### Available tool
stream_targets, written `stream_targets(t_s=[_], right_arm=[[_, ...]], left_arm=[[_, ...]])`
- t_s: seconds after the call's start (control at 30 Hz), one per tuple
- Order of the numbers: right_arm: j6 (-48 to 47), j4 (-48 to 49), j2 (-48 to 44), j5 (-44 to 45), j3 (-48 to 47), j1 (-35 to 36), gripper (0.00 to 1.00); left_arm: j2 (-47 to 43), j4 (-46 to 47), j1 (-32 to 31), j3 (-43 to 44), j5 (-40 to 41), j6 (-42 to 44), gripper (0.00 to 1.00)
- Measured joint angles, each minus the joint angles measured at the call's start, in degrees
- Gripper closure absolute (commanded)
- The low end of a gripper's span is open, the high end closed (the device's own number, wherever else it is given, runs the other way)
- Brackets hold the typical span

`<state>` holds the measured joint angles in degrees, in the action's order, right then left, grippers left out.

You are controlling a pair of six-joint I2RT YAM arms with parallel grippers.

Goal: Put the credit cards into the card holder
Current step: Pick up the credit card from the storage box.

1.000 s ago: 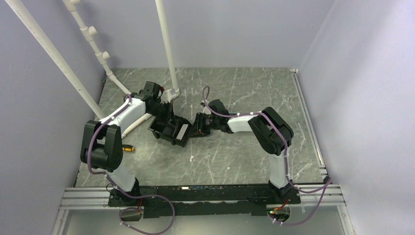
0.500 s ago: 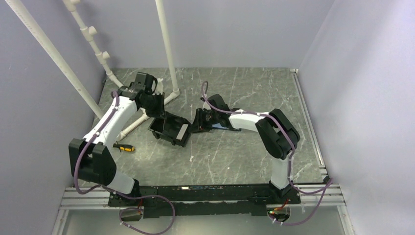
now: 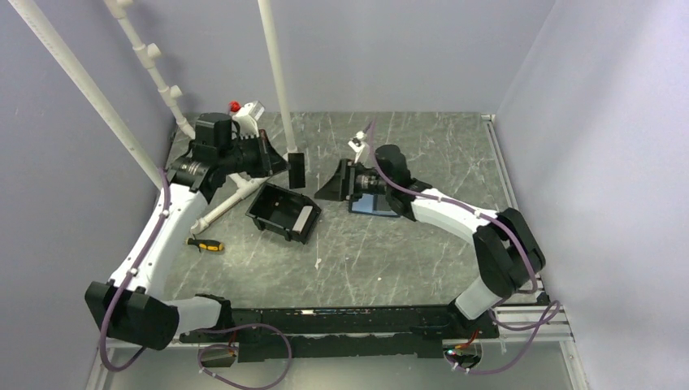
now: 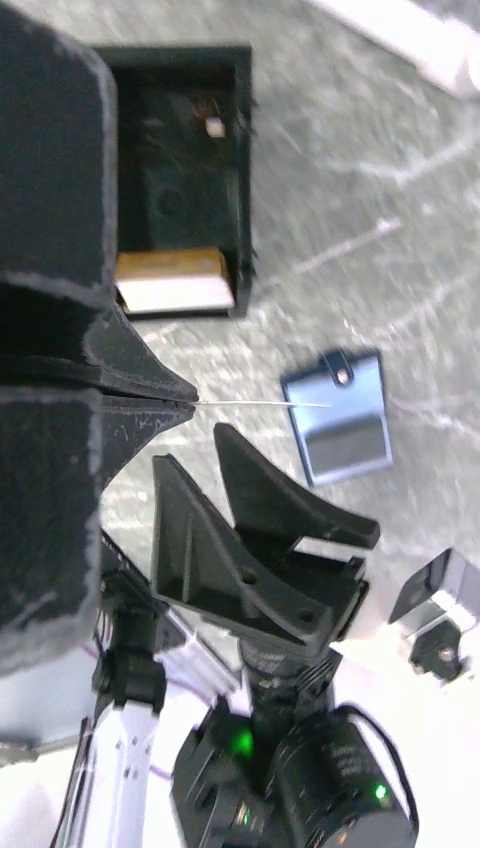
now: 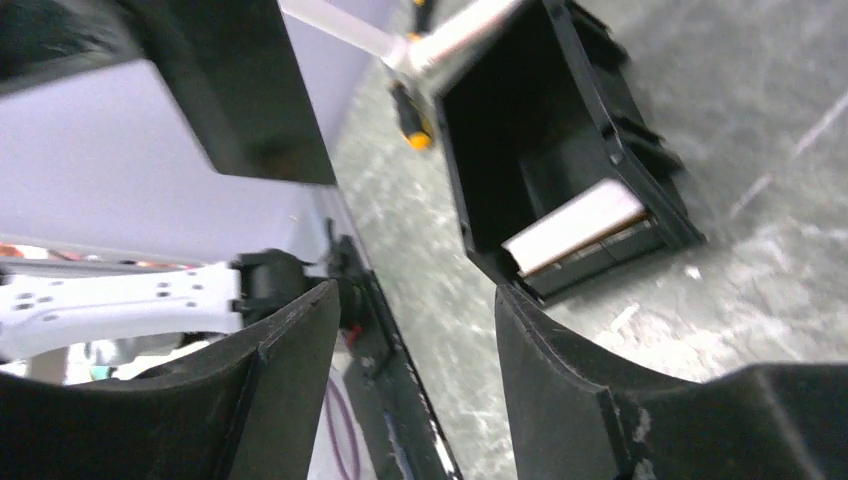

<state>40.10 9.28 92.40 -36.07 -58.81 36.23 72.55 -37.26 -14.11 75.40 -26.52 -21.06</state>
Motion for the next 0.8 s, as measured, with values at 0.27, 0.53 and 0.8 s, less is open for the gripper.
stream_targets(t_s=[0.27, 0.53, 0.8], right_arm=[[17.46, 25.27, -4.33, -4.55, 9.31, -6.54, 0.44], [23.69, 33.38, -5.11, -4.55, 9.92, -6.23, 0.62], [30.01, 41.83, -4.70, -4.94, 11.19, -6.51, 0.92]], left_arm=[[-2.43, 19.02, -0.07, -7.48, -10.95, -13.84, 1.00], [-2.01, 29.62, -0.20, -11.45, -15.34, -22.25, 1.00], [-0.31, 32.83, -1.33, -12.41, -16.13, -24.98, 1.00]])
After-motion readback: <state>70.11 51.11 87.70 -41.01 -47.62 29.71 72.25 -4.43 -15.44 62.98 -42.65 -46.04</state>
